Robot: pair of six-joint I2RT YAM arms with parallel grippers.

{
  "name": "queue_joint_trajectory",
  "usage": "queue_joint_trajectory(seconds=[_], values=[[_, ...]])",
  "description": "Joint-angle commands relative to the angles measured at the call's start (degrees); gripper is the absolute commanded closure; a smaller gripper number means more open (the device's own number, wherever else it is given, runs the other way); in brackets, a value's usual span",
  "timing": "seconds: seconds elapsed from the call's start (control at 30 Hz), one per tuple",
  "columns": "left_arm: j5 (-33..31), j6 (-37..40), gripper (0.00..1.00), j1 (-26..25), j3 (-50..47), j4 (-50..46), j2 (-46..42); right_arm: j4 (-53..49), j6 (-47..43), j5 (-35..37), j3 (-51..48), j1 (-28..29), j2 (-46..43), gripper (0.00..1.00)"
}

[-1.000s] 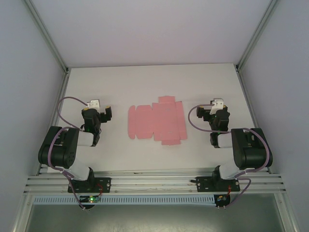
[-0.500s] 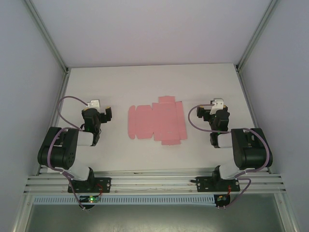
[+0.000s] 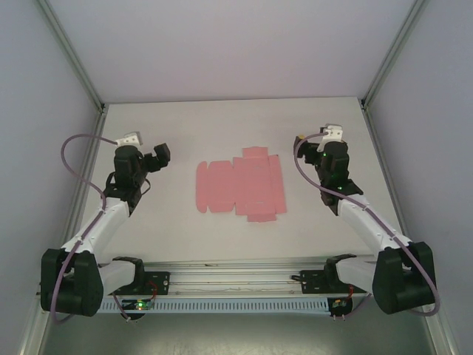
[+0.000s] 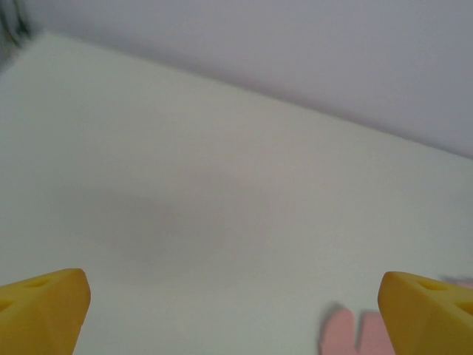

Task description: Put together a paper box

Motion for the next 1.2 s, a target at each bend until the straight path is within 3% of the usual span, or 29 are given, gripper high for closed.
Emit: queue_joint_trajectory(seconds=[0.0,0.17,0.37,0.77,1.17], values=[[3.44,-10.0,0.0,-3.88,0.54,-10.83,1.08,-14.84,6.77,-3.14,2.78,5.04,0.94,0.02],[3.27,-12.09,0.0,-9.36,3.43,-15.01,7.42,-15.57,11.89,-6.8,4.93,13.33,8.37,0.12],[4.73,-11.05,0.0,-14.45,7.44,-16.34,15.65,-16.01,15.37,-13.1,9.4,14.06,21.54,0.32],[9.69,-11.78,0.0,-15.54,8.54,-13.55,20.07,-11.94,20.46,-17.46,5.28,8.59,32.67,0.37],[16.33,-14.25,0.0,-15.48,8.79,-8.45,25.21,-8.86,23.63,-20.7,0.2,5.4,36.69,0.44]])
